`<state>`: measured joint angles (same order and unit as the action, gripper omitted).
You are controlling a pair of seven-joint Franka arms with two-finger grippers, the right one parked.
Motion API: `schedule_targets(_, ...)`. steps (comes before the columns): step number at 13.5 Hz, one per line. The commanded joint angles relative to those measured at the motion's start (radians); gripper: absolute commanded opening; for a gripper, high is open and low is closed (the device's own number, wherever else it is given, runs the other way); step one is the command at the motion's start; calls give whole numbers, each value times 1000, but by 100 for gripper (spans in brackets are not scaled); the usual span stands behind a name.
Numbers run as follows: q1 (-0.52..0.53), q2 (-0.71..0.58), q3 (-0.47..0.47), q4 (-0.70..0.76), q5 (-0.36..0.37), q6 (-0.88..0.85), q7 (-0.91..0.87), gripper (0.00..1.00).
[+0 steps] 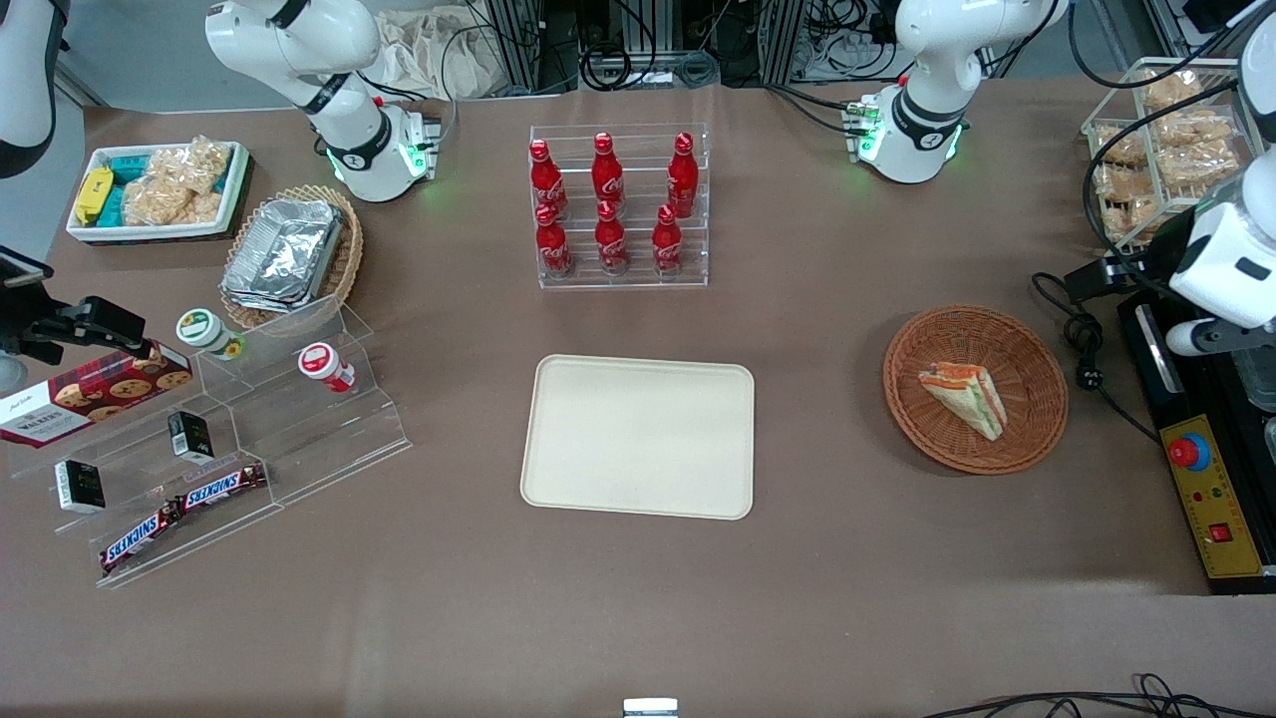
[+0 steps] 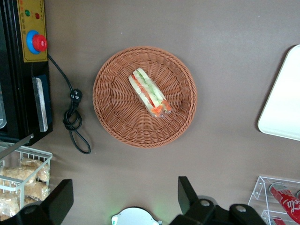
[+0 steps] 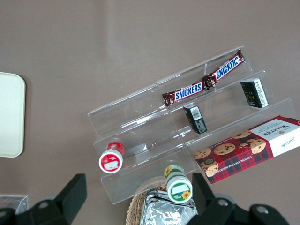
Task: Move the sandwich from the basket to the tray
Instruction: 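Move the left gripper over the wrapped sandwich in the wicker basket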
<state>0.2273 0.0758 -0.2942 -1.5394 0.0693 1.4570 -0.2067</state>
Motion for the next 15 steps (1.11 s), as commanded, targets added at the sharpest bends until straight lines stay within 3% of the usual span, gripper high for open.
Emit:
schedule_targets(1,1,7,0,18,4,-26,-26,99)
schedule_targets(7,-2,15,-26,-48,-11,-52,-20,99)
schedule_targets(9,-3,1,-29,-141,-17,-28,-22,99)
schedule_targets(15,12,-48,-25,-465,-43,334,-137,98)
